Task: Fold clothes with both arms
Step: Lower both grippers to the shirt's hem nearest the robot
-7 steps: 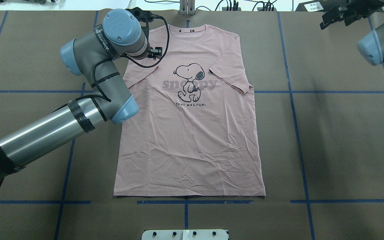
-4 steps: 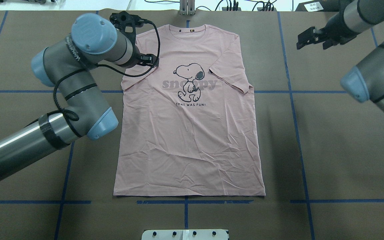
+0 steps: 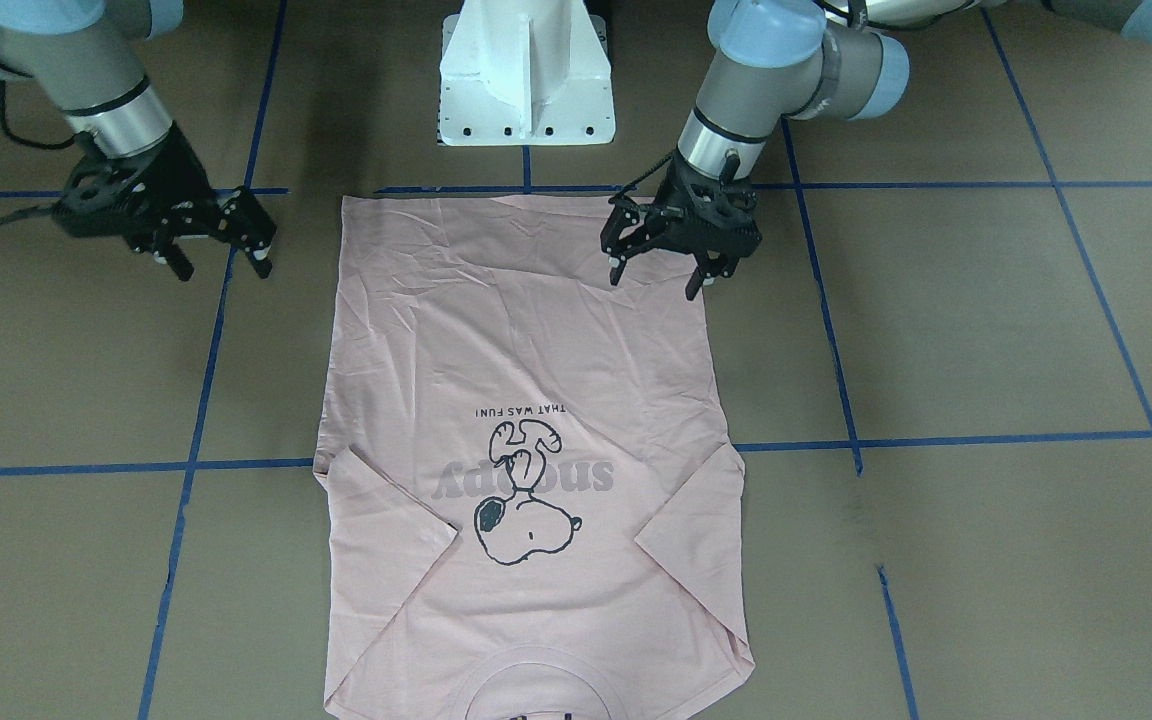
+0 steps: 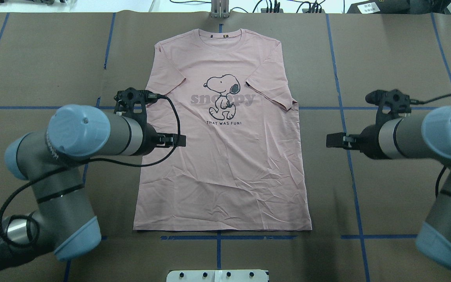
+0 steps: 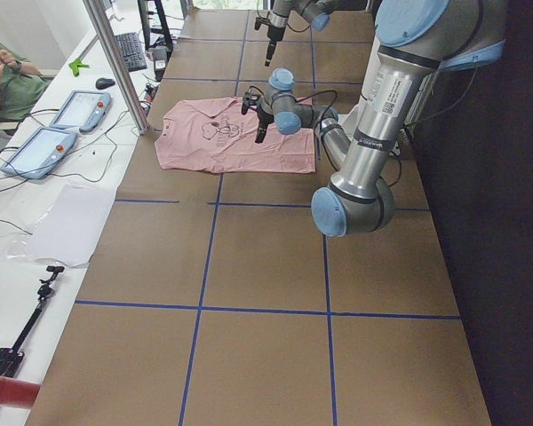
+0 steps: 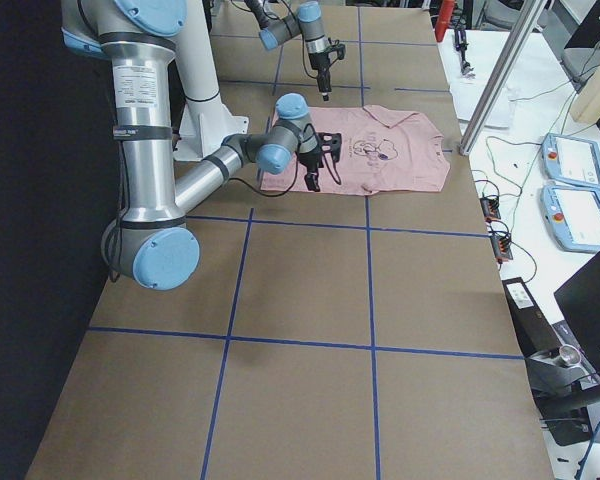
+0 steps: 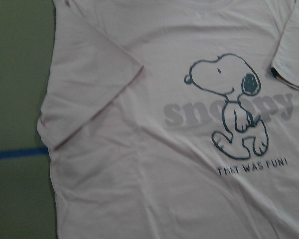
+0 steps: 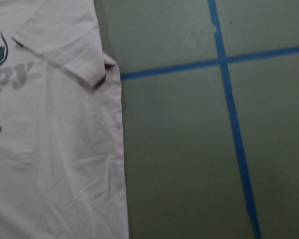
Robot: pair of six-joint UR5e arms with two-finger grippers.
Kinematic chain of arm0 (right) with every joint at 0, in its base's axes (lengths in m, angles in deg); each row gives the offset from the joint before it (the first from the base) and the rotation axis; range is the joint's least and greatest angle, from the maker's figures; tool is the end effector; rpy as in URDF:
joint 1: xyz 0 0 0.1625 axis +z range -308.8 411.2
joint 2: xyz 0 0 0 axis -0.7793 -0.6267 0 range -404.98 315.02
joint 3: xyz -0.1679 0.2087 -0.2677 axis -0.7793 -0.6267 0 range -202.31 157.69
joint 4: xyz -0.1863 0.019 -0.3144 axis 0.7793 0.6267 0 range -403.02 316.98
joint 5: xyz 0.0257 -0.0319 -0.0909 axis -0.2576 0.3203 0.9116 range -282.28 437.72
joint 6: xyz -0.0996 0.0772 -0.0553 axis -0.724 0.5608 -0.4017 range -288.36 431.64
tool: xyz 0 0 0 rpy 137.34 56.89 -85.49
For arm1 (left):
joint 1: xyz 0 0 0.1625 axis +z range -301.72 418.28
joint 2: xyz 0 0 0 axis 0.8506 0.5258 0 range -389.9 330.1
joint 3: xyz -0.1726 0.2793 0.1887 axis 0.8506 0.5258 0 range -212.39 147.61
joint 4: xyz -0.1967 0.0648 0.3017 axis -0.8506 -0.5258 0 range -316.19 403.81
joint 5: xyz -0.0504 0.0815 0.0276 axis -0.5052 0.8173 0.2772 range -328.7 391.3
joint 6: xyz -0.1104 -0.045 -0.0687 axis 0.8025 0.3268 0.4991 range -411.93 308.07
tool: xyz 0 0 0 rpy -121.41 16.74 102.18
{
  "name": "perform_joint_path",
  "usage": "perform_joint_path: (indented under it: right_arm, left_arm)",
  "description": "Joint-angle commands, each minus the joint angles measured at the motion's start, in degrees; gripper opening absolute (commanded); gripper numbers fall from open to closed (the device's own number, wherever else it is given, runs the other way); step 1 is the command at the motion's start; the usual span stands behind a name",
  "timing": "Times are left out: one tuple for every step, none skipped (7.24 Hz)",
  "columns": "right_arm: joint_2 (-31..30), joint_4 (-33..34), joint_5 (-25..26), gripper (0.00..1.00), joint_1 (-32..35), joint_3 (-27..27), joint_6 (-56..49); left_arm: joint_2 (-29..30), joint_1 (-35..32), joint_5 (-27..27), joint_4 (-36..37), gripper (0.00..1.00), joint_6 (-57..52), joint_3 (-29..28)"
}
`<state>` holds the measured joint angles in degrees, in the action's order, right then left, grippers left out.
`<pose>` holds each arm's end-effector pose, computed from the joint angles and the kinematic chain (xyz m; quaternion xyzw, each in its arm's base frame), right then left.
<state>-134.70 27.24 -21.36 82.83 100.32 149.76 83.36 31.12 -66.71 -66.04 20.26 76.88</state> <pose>-0.3302 -0.3344 0.3592 0.0980 -0.4369 0.1187 0.8862 0.4530 -0.3606 0.2550 0.1424 0.5001 -0.0335 0.8535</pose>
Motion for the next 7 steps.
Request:
perform_joint_path:
  right_arm:
    - [-3.0, -0.03, 14.12, 0.99, -16.02, 4.54, 13.6]
    - [-3.0, -0.03, 16.35, 0.98, -18.25, 4.98, 15.21]
    - [-3.18, -0.03, 16.46, 0.99, -18.27, 4.9, 15.22]
    - [-3.18, -0.03, 16.46, 0.99, -18.27, 4.9, 15.22]
    - [-3.18, -0.03, 16.37, 0.99, -18.27, 4.9, 15.14]
    - [-3.18, -0.03, 16.46, 0.99, -18.27, 4.9, 15.14]
    - [-3.26, -0.03, 16.46, 0.99, -18.18, 4.9, 15.22]
  left_arm:
    - [-8.79, 7.97, 4.56, -0.1, 1.0, 5.75, 7.41]
    - [-13.02, 11.04, 6.41, -0.1, 1.0, 9.34, 8.84]
    - [-14.1, 13.86, 9.04, -0.02, 0.84, 13.55, 8.68]
    - [-15.42, 15.63, 9.59, -0.01, 0.7, 15.77, 8.24]
    - [-15.95, 16.25, 9.68, 0.16, 0.61, 17.18, 7.98]
    - [-15.96, 16.95, 9.68, 0.25, 0.53, 18.93, 7.19]
    - [-15.87, 17.22, 9.68, 0.34, 0.53, 19.13, 6.49]
